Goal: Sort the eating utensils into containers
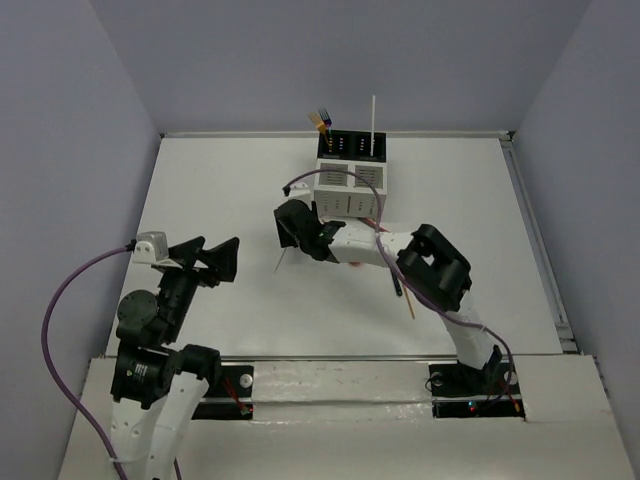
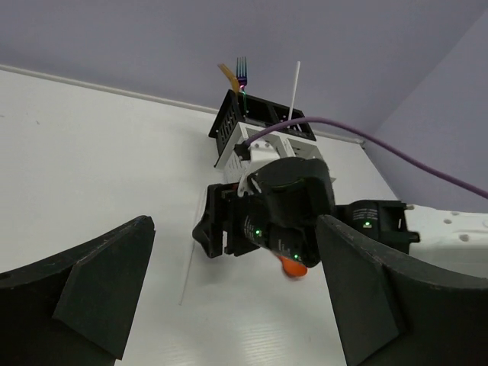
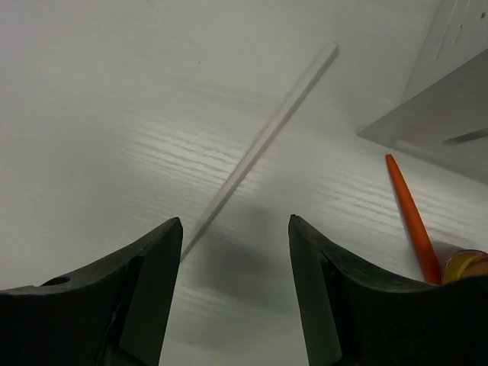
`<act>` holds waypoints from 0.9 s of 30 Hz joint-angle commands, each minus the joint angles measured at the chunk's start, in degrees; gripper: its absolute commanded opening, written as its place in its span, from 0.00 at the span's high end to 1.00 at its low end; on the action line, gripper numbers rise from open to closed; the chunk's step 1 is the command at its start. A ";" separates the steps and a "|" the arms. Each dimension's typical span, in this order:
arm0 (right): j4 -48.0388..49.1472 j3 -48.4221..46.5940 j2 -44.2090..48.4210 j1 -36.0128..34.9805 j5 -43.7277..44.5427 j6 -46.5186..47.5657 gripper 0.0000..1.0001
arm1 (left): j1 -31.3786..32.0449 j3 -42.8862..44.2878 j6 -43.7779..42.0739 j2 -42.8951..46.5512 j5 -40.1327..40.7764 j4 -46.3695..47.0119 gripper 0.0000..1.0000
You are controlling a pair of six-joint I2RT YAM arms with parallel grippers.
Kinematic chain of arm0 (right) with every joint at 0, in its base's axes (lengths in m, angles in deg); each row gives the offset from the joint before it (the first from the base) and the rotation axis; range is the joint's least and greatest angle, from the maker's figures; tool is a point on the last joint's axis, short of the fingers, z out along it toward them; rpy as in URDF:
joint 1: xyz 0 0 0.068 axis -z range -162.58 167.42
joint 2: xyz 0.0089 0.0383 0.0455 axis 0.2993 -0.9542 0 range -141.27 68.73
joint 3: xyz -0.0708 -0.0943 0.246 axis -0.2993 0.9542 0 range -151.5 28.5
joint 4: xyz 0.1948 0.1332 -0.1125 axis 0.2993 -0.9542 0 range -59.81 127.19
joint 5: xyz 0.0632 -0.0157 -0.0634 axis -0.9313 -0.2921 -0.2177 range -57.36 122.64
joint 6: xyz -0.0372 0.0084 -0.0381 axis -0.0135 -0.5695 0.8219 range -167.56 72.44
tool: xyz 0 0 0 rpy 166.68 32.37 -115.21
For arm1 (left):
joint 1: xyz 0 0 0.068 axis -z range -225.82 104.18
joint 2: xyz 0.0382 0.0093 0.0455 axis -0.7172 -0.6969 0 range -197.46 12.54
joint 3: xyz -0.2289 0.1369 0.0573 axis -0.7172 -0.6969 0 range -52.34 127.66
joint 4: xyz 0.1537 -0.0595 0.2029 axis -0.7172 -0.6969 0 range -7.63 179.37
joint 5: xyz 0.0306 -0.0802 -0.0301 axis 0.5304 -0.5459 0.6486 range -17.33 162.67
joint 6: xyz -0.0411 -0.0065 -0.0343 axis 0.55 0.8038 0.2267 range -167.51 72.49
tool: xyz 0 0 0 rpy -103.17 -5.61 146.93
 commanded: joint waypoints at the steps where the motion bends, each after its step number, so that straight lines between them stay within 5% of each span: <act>1: -2.91 -5.05 -3.73 0.32 2.82 -4.42 0.37 | 1.04 0.84 -0.62 1.52 0.64 2.32 0.01; 13: -6.07 -14.55 -13.58 0.32 2.64 -5.56 0.42 | 2.71 0.76 -0.62 1.88 0.91 2.14 0.01; 16: -6.60 -14.03 -14.37 0.32 3.08 -5.83 0.51 | 2.72 0.76 -0.62 1.79 0.82 2.06 0.01; 21: -6.52 -8.77 -12.89 0.32 3.61 -4.51 0.87 | 2.72 0.76 -0.62 1.88 0.82 2.14 0.01; 27: -2.83 8.54 -1.91 -2.14 -1.30 -1.52 0.93 | 2.72 0.76 -0.62 2.14 0.82 2.14 0.01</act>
